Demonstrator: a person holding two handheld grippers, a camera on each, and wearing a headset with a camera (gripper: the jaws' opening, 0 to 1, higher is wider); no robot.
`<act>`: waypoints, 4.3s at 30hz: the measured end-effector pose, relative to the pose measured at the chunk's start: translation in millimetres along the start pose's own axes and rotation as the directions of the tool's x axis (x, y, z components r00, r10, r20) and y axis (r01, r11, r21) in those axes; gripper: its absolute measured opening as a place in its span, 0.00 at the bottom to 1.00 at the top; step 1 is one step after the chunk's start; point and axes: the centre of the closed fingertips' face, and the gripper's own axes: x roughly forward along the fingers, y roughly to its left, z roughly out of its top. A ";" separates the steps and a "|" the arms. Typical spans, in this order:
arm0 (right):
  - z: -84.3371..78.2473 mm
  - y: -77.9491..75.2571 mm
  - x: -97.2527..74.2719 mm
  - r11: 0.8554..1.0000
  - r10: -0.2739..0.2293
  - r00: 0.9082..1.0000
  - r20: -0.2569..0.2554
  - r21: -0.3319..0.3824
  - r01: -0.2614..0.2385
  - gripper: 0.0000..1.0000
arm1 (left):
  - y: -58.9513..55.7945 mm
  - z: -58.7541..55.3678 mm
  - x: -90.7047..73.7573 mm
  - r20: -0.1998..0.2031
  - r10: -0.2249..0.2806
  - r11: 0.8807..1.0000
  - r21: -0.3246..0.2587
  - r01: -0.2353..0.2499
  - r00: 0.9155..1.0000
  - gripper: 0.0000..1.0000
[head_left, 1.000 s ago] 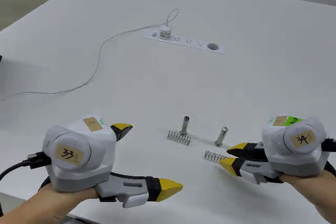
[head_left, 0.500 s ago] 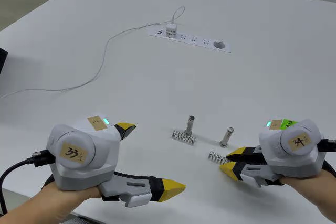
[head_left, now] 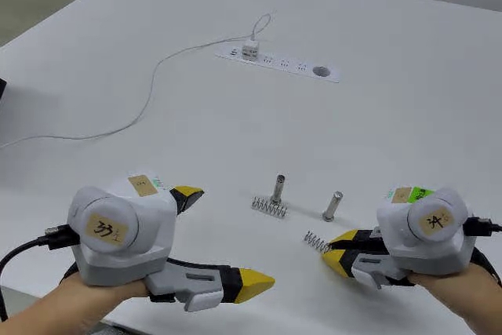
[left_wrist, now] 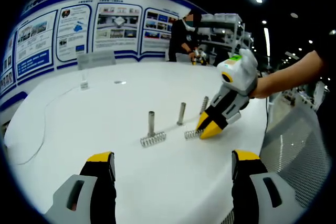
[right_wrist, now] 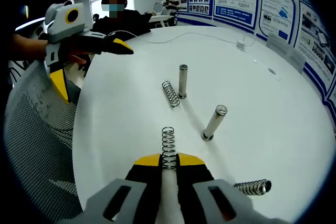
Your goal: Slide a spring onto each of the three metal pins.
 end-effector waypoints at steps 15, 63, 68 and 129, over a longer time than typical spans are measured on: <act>33.4 17.7 -38.8 0.995 0.030 0.996 0.081 -0.096 -0.022 0.11 | -26.6 26.2 1.8 0.093 -0.102 0.995 0.030 0.099 0.990 0.79; 45.5 64.4 -79.7 0.929 0.110 0.993 0.046 -0.359 -0.086 0.11 | -100.0 41.1 28.9 -0.122 -0.387 0.827 0.392 0.402 0.914 0.20; 47.2 68.3 -78.7 0.925 0.124 0.991 0.044 -0.366 -0.099 0.11 | -101.8 37.5 28.0 -0.153 -0.390 0.807 0.418 0.417 0.908 0.15; 92.3 82.4 -97.5 0.950 0.211 0.956 0.204 -0.274 -0.151 0.11 | -101.6 43.9 22.9 -0.130 -0.363 0.786 0.490 0.378 0.923 0.10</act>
